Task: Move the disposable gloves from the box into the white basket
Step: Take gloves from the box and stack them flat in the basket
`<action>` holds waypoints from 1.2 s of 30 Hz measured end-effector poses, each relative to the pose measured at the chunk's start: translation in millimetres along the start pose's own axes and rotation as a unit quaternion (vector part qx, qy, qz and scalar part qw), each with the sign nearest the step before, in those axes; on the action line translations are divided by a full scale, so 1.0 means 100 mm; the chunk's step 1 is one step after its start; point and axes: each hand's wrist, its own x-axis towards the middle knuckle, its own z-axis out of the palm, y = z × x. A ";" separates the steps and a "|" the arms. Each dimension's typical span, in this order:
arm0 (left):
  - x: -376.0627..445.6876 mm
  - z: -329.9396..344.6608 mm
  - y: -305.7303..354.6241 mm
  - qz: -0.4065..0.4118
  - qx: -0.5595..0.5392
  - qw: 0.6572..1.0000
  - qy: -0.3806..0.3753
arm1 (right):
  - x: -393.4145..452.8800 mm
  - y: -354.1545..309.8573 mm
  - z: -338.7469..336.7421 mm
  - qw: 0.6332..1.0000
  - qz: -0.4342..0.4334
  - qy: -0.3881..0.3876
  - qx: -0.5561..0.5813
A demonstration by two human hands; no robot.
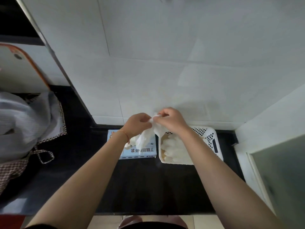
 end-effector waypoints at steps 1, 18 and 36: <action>0.00 -0.02 0.06 0.002 -0.012 1.000 -0.003 | -0.01 -0.03 -0.05 1.000 0.000 0.011 0.003; 0.07 0.28 0.05 -0.007 0.079 0.997 -0.002 | -0.16 0.41 -0.59 0.995 0.075 -0.016 -0.070; 0.09 0.33 0.50 0.056 -0.037 0.983 -0.172 | -0.12 0.07 -0.74 0.992 -0.015 -0.127 0.019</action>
